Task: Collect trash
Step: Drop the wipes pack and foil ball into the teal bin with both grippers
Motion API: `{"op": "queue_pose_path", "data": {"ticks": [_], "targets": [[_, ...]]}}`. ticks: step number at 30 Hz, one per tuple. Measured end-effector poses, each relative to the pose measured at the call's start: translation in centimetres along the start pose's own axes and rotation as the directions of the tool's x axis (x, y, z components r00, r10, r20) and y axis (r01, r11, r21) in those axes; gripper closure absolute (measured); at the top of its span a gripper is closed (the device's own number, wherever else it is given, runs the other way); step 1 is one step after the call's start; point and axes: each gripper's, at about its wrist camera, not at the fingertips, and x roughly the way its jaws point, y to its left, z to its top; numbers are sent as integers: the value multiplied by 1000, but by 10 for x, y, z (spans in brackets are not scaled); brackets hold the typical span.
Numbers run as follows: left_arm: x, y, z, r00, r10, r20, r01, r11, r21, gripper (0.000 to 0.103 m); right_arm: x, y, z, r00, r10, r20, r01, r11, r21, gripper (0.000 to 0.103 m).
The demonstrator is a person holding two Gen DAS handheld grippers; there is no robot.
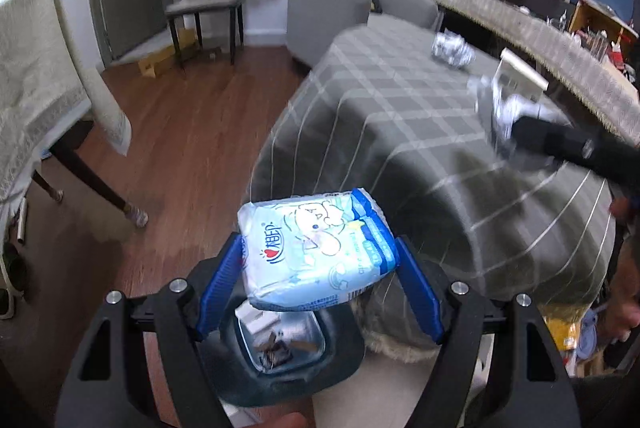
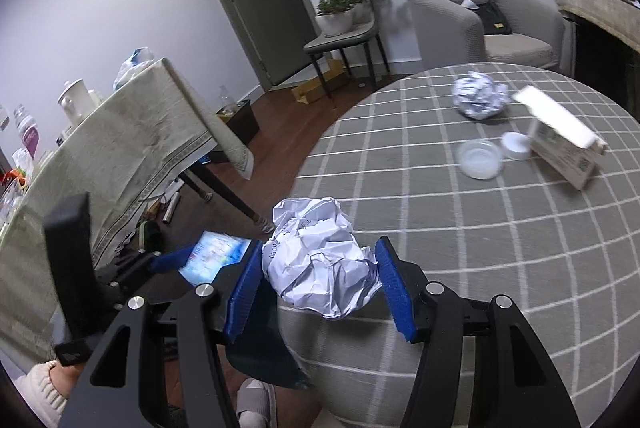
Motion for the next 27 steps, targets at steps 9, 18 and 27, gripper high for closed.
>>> {"op": "queue_pose_path", "data": {"ticks": [9, 18, 27], "targets": [[15, 28, -18, 993, 28, -111, -29, 1000, -3, 25, 35, 35, 0, 999, 8, -43, -10, 999, -40, 45], [11, 48, -30, 988, 19, -151, -21, 1000, -8, 20, 68, 66, -7, 995, -15, -99, 5, 995, -101, 45], [-19, 77, -23, 998, 17, -56, -21, 998, -62, 25, 93, 95, -12, 992, -16, -126, -5, 987, -159, 45]]}}
